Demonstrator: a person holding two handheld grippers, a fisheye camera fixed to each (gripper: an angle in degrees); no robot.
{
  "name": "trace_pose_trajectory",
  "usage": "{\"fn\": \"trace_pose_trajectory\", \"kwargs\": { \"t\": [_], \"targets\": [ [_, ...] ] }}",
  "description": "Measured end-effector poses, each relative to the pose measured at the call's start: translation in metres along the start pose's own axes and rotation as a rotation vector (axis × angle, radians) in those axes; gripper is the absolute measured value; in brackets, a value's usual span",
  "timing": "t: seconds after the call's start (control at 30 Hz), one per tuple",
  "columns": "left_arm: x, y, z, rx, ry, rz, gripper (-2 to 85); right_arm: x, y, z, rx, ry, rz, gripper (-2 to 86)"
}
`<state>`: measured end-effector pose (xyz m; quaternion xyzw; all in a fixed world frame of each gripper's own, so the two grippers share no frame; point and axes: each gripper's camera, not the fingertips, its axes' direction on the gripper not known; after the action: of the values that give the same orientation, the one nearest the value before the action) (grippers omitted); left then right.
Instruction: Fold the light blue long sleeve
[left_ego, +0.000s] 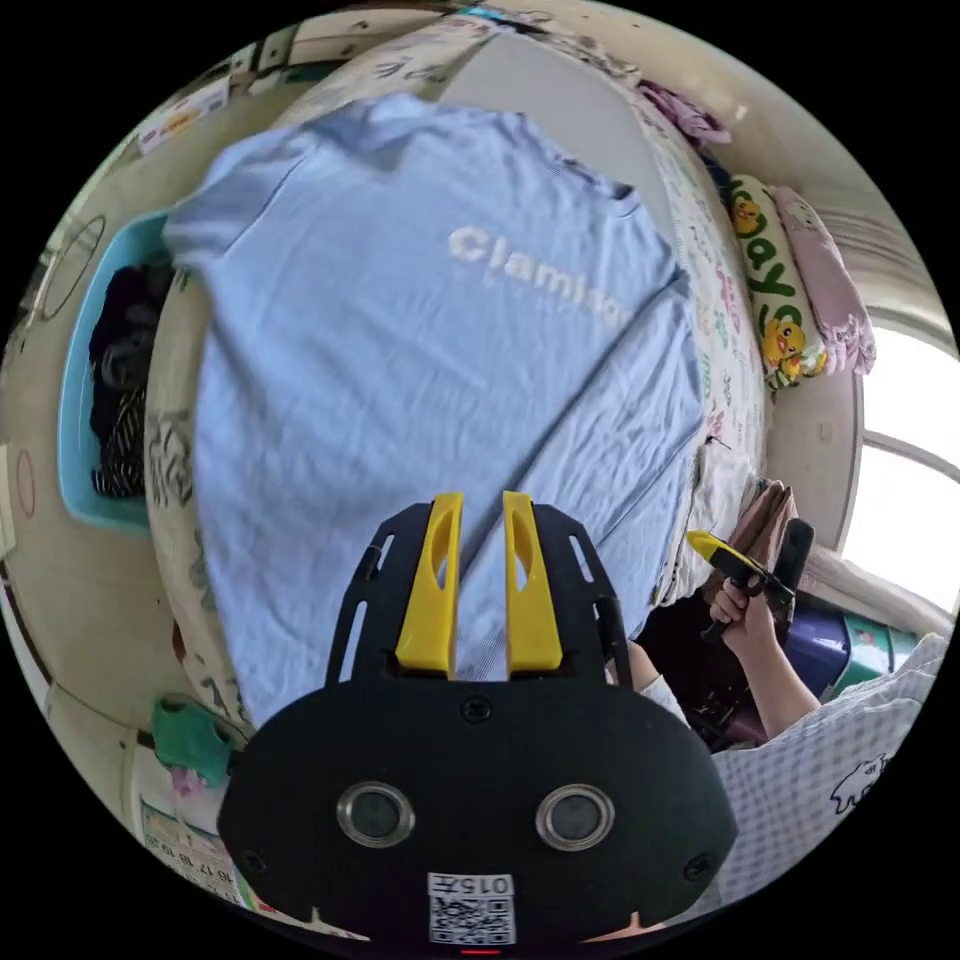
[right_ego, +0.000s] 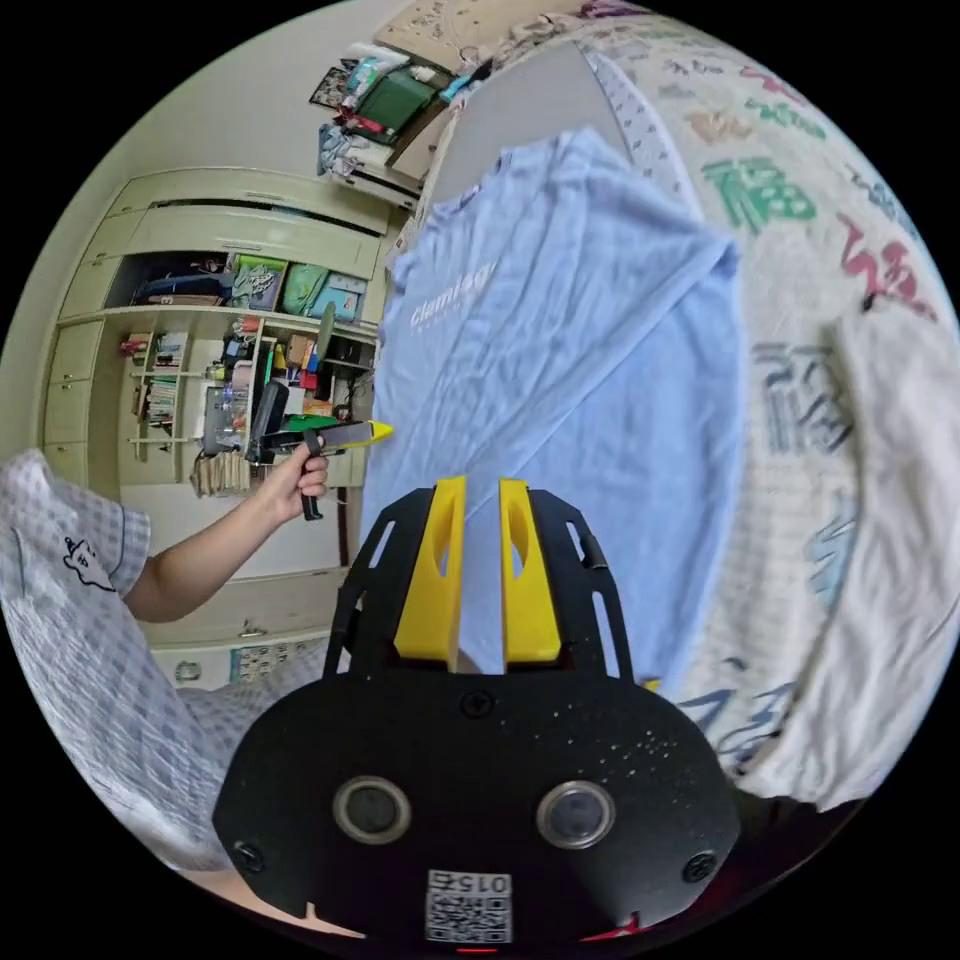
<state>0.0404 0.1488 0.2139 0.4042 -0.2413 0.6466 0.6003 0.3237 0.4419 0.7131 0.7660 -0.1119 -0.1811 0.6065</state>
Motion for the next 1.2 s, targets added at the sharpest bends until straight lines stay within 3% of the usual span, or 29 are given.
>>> {"fn": "trace_pose_trajectory", "kwargs": {
  "t": [0.27, 0.5, 0.6, 0.77, 0.93, 1.0, 1.1, 1.2],
  "targets": [
    [-0.036, 0.037, 0.022, -0.079, 0.067, 0.018, 7.1, -0.036, 0.048, 0.151, -0.239, 0.0, 0.166, 9.0],
    [-0.048, 0.038, 0.021, -0.128, 0.124, 0.073, 2.9, -0.032, 0.031, 0.182, -0.324, 0.013, 0.185, 5.6],
    [-0.044, 0.043, 0.01, -0.123, 0.074, 0.115, 0.5, -0.026, 0.036, 0.18, -0.327, 0.012, 0.22, 4.2],
    [-0.028, 0.055, 0.008, -0.145, -0.138, 0.25, -0.5, -0.05, 0.034, 0.195, -0.368, 0.167, 0.084, 2.8],
    [-0.053, 0.059, 0.01, -0.181, -0.099, 0.219, -0.4, -0.036, 0.031, 0.209, -0.396, 0.103, 0.177, 3.4],
    [-0.062, 0.066, 0.002, -0.161, -0.071, 0.247, -0.3, -0.035, 0.029, 0.212, -0.425, 0.074, 0.184, 4.0],
    [-0.097, 0.078, -0.043, 0.003, -0.018, 0.251, -0.4, -0.042, 0.024, 0.199, -0.419, 0.108, 0.155, 4.5],
    [-0.186, 0.075, -0.105, 0.269, 0.117, 0.015, 0.0, -0.064, 0.006, 0.174, -0.346, 0.226, 0.077, 4.6]
  ]
}}
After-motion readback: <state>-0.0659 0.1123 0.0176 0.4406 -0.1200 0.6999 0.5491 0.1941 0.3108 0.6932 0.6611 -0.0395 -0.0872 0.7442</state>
